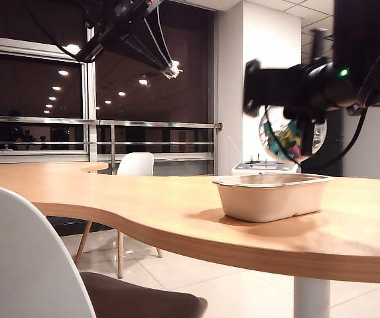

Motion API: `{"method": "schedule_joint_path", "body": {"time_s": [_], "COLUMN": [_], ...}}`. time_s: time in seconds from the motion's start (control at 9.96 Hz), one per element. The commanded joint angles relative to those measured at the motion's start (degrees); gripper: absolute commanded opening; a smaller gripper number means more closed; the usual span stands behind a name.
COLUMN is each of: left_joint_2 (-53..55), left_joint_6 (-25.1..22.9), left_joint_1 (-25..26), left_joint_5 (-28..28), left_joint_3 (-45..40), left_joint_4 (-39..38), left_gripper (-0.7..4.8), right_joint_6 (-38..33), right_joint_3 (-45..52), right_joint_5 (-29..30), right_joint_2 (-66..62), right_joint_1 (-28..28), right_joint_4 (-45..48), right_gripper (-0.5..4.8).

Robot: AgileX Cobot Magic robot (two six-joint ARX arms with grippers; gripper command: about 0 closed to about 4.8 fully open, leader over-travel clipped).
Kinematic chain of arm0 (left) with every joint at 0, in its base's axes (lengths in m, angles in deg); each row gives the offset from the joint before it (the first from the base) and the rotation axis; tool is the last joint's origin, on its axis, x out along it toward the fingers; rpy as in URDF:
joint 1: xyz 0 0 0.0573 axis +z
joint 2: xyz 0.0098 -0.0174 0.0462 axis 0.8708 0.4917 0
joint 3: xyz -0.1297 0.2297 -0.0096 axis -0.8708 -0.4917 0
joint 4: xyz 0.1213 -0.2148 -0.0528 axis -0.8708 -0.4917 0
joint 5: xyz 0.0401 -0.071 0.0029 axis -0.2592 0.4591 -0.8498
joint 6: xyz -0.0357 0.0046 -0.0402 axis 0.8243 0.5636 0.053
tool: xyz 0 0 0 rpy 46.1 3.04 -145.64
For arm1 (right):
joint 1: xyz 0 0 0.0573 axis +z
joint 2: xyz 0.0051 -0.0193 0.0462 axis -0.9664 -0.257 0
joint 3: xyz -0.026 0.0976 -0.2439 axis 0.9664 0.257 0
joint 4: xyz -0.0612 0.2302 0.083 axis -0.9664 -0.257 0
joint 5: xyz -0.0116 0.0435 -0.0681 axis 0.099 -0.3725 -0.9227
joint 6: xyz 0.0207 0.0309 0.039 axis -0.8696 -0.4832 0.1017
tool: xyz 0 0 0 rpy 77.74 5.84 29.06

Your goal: Pick up the box filled with clips, pour some clips from it into the rectangular paper box, and then put the clip box back on the table.

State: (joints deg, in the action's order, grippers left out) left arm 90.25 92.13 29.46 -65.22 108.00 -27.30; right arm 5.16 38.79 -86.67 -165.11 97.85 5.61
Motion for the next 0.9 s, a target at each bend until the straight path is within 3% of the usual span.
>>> {"method": "schedule_joint_path", "body": {"time_s": [0.1, 0.3, 0.7, 0.9], "left_joint_2": [-0.24, -0.24, -0.24, -0.24], "left_joint_6": [-0.68, -0.7, -0.7, -0.68], "left_joint_1": [-0.02, -0.02, -0.02, -0.02], "left_joint_5": [0.09, 0.11, 0.11, 0.11], "left_joint_3": [0.13, 0.13, 0.13, 0.13], "left_joint_4": [0.42, 0.37, 0.35, 0.35], "left_gripper": [-0.06, -0.06, -0.06, -0.06], "right_joint_6": [3.61, 10.12, 11.52, 15.91], "right_joint_3": [-0.31, -0.31, -0.31, -0.31], "right_joint_5": [-1.6, -3.67, -3.26, -2.95], "right_joint_2": [0.04, 0.04, 0.04, 0.04], "right_joint_1": [1.33, 2.84, 2.93, 3.45], "right_joint_4": [-1.46, 1.6, 0.66, 0.79], "right_gripper": [-0.03, -0.03, -0.03, -0.03]}}
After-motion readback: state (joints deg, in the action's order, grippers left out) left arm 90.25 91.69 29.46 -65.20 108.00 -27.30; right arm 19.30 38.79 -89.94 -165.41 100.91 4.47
